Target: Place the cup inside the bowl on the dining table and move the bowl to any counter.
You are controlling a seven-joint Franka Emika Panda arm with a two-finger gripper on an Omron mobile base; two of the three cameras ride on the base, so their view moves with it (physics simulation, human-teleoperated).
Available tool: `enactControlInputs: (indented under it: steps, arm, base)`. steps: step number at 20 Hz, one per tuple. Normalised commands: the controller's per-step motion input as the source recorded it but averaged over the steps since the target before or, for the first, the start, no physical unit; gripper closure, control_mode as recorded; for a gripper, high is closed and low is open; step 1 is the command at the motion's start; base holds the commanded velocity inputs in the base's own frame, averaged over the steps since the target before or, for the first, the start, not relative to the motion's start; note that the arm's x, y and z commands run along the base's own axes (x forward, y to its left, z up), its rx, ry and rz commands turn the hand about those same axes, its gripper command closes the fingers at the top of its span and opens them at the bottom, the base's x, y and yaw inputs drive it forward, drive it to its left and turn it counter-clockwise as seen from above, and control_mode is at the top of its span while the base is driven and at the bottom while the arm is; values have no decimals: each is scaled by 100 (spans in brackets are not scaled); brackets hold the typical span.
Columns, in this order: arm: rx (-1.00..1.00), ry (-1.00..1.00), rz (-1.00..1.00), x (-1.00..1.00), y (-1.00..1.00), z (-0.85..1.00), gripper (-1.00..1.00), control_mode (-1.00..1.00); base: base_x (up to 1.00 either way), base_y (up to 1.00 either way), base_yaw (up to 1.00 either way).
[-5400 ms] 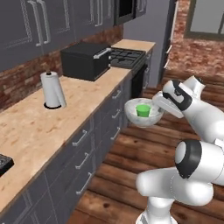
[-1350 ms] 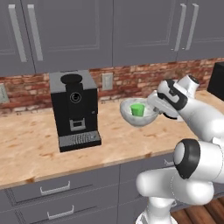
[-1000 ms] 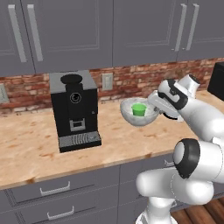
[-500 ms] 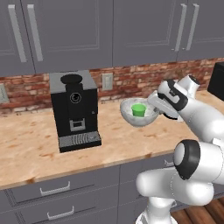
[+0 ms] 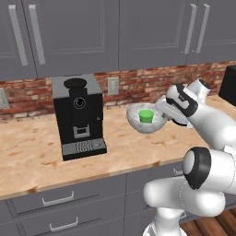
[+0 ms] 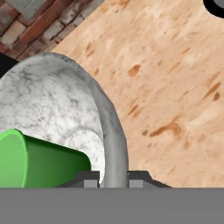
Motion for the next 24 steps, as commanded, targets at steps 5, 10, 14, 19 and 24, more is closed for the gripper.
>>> enactControlInputs:
  steps: [5,10,14,19,24]
  arm:
    - [0,0,0,0,0,0,100,-100]
    - [0,0,0,0,0,-2,100,-100]
    - [3,0,0,0,0,-11,100,-100]
    - [3,0,0,0,0,-13,100,-100]
    - [2,0,0,0,0,-13,100,-100]
  base:
    - [0,0,0]
    - [0,0,0]
    - [0,0,0]
    - [0,0,0]
    - [0,0,0]
